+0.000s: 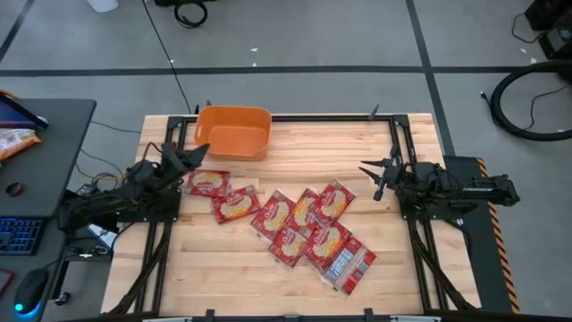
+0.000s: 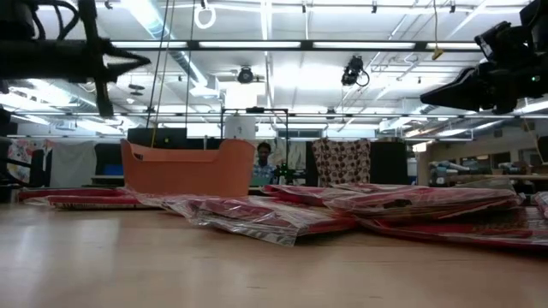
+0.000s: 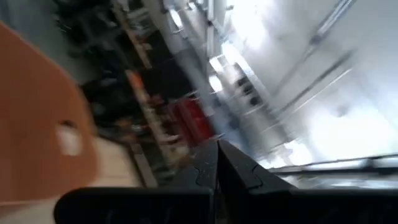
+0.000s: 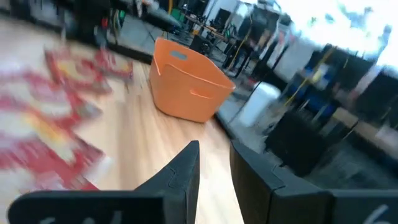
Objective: Sort popcorn bags into baskets
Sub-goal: Put the red popcorn bag into the orange bin
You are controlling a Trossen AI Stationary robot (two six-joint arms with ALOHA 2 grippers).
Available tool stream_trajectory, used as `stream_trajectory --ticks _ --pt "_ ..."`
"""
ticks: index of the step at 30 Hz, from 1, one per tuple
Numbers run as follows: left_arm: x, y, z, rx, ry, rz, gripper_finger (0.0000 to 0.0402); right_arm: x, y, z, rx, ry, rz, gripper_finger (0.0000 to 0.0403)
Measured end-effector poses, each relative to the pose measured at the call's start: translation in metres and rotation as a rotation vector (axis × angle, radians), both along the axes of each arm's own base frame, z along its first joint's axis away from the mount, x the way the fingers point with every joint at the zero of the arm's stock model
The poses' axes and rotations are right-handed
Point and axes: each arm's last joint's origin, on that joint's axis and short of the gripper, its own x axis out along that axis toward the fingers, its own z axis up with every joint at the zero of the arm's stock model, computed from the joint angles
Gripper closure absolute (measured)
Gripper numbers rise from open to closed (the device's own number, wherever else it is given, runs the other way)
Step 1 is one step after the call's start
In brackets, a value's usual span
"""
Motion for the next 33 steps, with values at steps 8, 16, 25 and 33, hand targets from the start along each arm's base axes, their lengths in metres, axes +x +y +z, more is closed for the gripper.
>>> stream_trajectory --ticks 8,16,25,33 --pt "0.013 -0.011 0.039 0.105 0.071 -0.166 0.039 0.001 0.002 0.009 -0.288 0.031 0.079 0.0309" --pt "0.043 -0.017 0.073 0.22 0.243 -0.222 0.039 -0.003 0.004 0.038 0.022 -0.425 0.13 0.0309" --pt "0.081 -0.024 0.087 0.16 0.625 -0.393 0.0338 -0.009 -0.004 0.042 0.86 -0.936 -0.034 0.0309" --pt "0.106 -0.037 0.094 0.2 0.929 -0.602 0.0266 -0.008 -0.005 0.043 0.907 -0.972 -0.048 0.0309"
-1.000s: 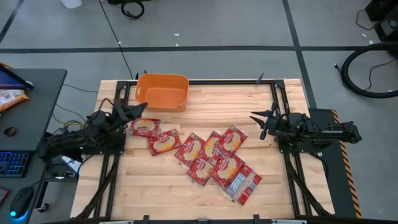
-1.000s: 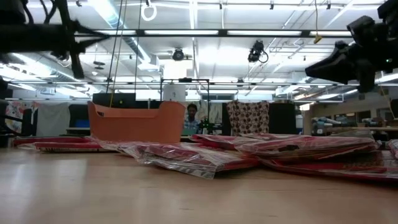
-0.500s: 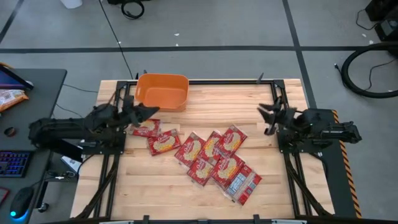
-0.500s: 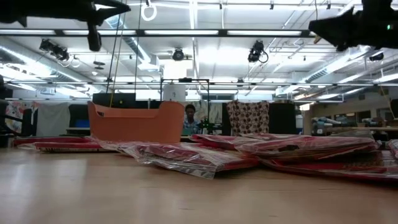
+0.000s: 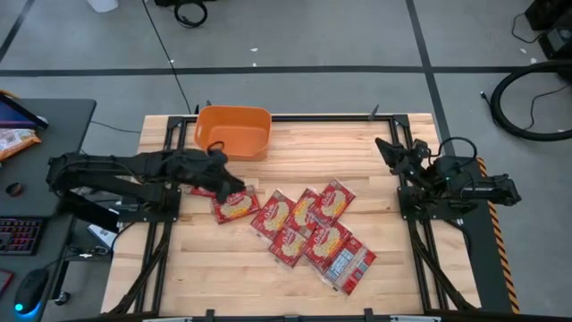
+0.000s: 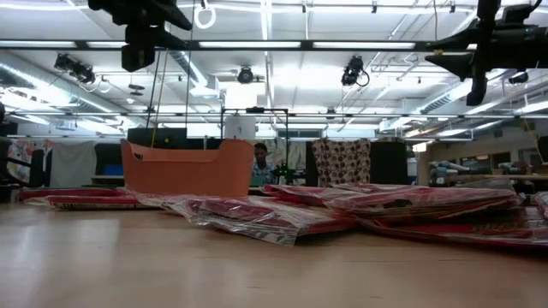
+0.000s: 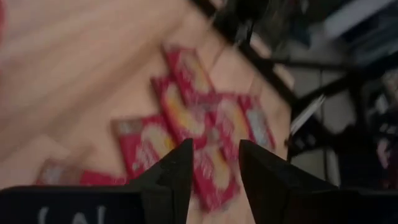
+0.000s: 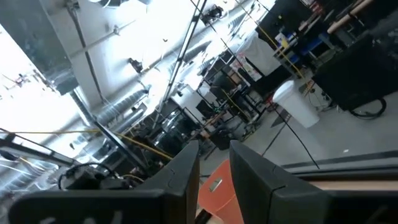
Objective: Sort popcorn bags into baskets
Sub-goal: Put the red popcorn bag into the orange bin
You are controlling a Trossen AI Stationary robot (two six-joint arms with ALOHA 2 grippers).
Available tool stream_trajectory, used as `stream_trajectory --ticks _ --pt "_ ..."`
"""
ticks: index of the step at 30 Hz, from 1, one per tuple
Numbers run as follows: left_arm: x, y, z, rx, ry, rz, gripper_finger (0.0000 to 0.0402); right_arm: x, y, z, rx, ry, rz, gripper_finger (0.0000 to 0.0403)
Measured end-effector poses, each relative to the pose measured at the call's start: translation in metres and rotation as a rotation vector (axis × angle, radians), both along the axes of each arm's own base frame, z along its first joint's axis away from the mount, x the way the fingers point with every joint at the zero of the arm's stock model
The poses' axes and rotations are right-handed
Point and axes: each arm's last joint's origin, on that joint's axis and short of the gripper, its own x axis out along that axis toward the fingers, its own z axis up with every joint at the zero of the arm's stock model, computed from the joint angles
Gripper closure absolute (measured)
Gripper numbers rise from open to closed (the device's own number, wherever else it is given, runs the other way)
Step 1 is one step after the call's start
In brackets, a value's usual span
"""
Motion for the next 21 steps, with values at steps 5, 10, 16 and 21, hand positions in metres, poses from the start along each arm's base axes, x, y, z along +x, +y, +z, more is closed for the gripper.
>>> stream_trajectory --ticks 5,10,16,21 --pt "0.01 -0.007 -0.001 0.046 0.094 -0.065 0.0265 -0.001 0.0 0.002 -0.005 -0.015 -0.002 0.0309" --pt "0.019 -0.007 -0.009 0.039 0.145 -0.061 0.0265 0.001 0.003 0.003 0.028 -0.08 0.151 0.0309" --pt "0.027 -0.008 -0.02 0.005 0.216 -0.09 0.0265 0.003 0.007 0.003 0.007 -0.089 0.299 0.0309" --pt "0.038 -0.012 -0.009 0.092 0.304 -0.145 0.0265 0.003 0.008 0.004 0.081 -0.139 0.395 0.0309"
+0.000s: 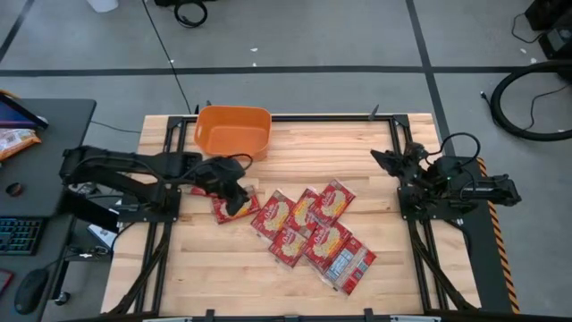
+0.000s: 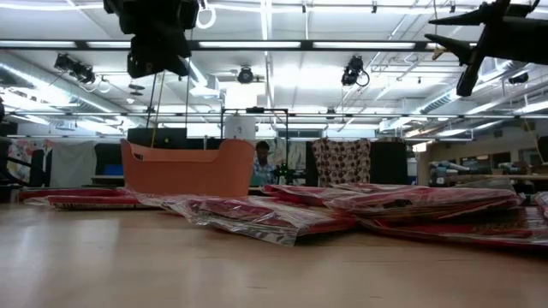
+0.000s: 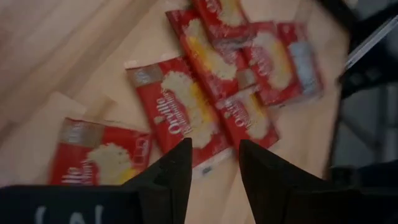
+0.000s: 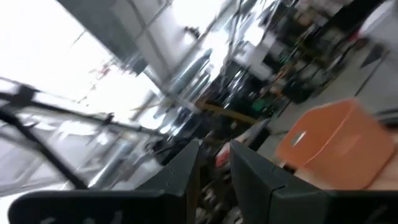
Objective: Sort popcorn bags into baskets
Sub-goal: Put the red popcorn bag into the orange bin
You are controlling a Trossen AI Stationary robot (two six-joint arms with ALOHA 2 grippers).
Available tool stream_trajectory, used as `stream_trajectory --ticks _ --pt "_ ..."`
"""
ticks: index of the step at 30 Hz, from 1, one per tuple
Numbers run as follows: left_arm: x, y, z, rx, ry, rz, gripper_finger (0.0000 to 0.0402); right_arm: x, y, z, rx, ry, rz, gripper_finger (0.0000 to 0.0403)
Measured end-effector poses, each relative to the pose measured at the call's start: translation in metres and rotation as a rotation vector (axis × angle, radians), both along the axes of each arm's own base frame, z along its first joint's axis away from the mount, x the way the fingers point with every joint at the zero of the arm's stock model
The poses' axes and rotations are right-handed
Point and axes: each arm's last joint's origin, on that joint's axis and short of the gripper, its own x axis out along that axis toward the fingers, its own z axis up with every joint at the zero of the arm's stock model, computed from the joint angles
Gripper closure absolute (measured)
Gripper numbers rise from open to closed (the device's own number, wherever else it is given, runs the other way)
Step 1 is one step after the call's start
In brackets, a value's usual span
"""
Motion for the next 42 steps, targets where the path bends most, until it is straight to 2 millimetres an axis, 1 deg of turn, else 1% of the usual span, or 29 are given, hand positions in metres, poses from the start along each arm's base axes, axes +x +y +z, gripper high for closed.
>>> stream_trajectory --ticks 2,4,7,10,15,17,20,23,25,29,32,37,40,42 --pt "0.004 -0.003 0.003 0.06 0.038 -0.056 0.0265 0.001 0.001 0.0 -0.002 0.0 0.045 0.0311" --pt "0.008 -0.007 0.005 0.12 0.033 -0.141 0.0265 0.002 0.001 0.0 0.001 0.012 0.061 0.0314" --pt "0.008 -0.012 0.007 0.164 0.027 -0.21 0.0265 0.002 0.002 0.011 -0.04 0.02 0.068 0.0317" --pt "0.001 -0.014 0.002 0.141 0.117 -0.199 0.0265 0.005 0.003 0.026 -0.105 0.079 0.064 0.032" --pt "-0.022 -0.008 -0.011 0.117 0.398 -0.134 0.0265 0.012 0.003 0.052 -0.208 0.226 0.045 0.0323" --pt "-0.028 -0.007 -0.013 0.149 0.465 -0.134 0.0265 0.018 0.002 0.058 -0.254 0.291 0.036 0.0324" --pt "-0.034 -0.008 -0.015 0.235 0.527 -0.207 0.0265 0.026 0.002 0.067 -0.314 0.357 0.022 0.0324" --pt "-0.037 -0.011 -0.025 0.329 0.556 -0.28 0.0264 0.037 0.001 0.074 -0.365 0.407 0.014 0.0324" --pt "-0.039 -0.013 -0.035 0.369 0.565 -0.291 0.026 0.044 0.001 0.08 -0.391 0.438 0.009 0.0324" --pt "-0.044 -0.019 -0.055 0.378 0.594 -0.3 0.0239 0.056 0.0 0.09 -0.406 0.493 0.016 0.0324" --pt "-0.05 -0.02 -0.065 0.42 0.633 -0.303 0.0214 0.063 0.0 0.092 -0.406 0.526 0.029 0.0324" --pt "-0.052 -0.018 -0.068 0.564 0.65 -0.314 0.0172 0.07 0.001 0.088 -0.407 0.552 0.064 0.0324" --pt "-0.052 -0.017 -0.07 0.588 0.65 -0.328 0.0161 0.072 0.0 0.087 -0.402 0.561 0.067 0.0324" --pt "-0.055 -0.017 -0.076 0.577 0.666 -0.337 0.016 0.073 0.0 0.087 -0.406 0.564 0.06 0.0324"
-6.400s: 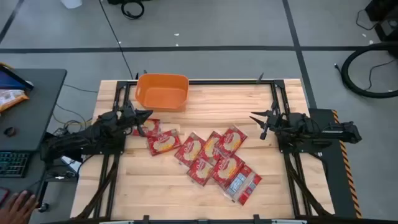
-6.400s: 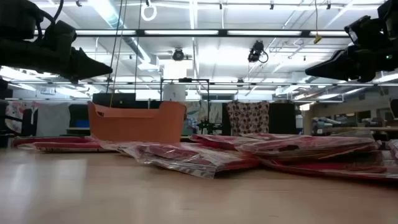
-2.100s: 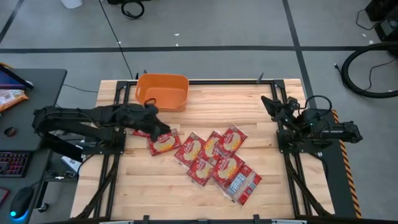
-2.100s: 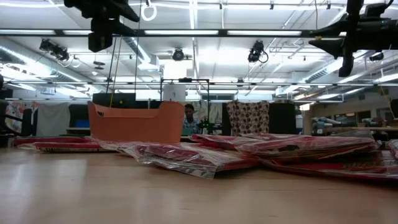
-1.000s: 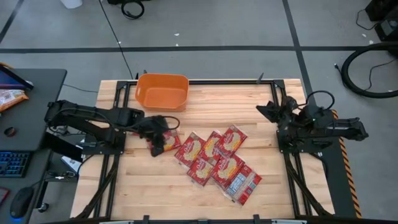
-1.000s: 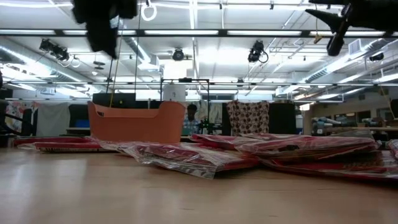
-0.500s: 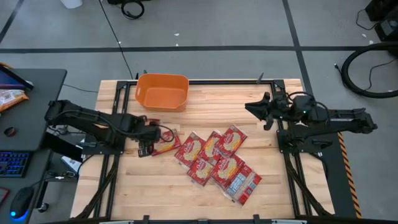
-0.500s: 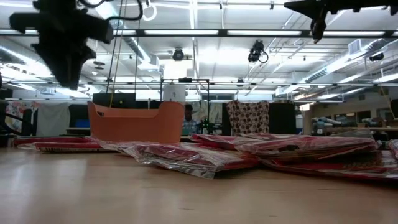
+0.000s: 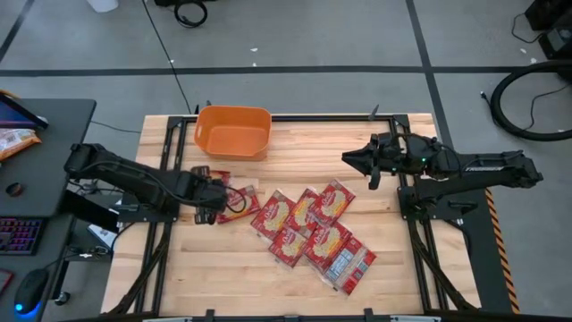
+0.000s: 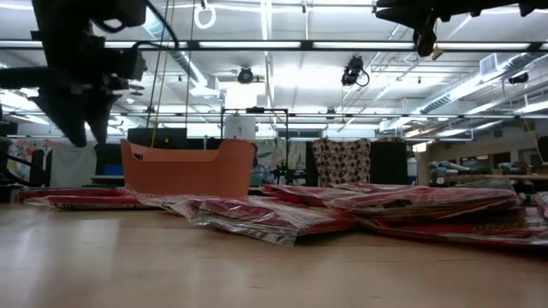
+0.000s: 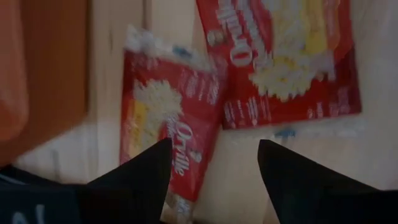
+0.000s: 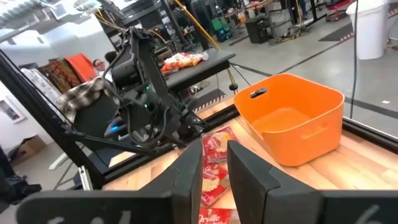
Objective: Sort popcorn bags into baskets
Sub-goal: Put the red popcorn bag into the orange bin
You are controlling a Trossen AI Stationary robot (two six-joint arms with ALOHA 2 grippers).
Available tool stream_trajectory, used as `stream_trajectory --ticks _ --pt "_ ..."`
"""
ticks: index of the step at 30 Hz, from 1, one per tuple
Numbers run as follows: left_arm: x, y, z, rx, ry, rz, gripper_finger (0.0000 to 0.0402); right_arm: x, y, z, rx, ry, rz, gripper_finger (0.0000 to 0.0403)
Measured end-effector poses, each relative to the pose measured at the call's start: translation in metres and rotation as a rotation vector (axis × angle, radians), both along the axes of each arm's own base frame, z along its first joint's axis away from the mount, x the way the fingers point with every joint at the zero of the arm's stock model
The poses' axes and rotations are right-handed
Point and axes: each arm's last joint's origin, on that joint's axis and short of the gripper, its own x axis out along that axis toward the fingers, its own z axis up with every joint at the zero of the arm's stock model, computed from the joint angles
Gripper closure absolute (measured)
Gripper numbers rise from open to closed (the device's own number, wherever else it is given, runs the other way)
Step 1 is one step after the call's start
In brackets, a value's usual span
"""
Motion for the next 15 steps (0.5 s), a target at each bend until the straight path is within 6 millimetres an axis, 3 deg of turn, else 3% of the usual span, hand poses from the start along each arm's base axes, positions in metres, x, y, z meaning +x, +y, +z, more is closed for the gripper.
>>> stream_trajectory --ticks 15 --pt "0.022 0.006 -0.05 0.029 0.27 0.05 0.018 0.001 -0.001 0.0 0.003 -0.004 -0.027 0.0324"
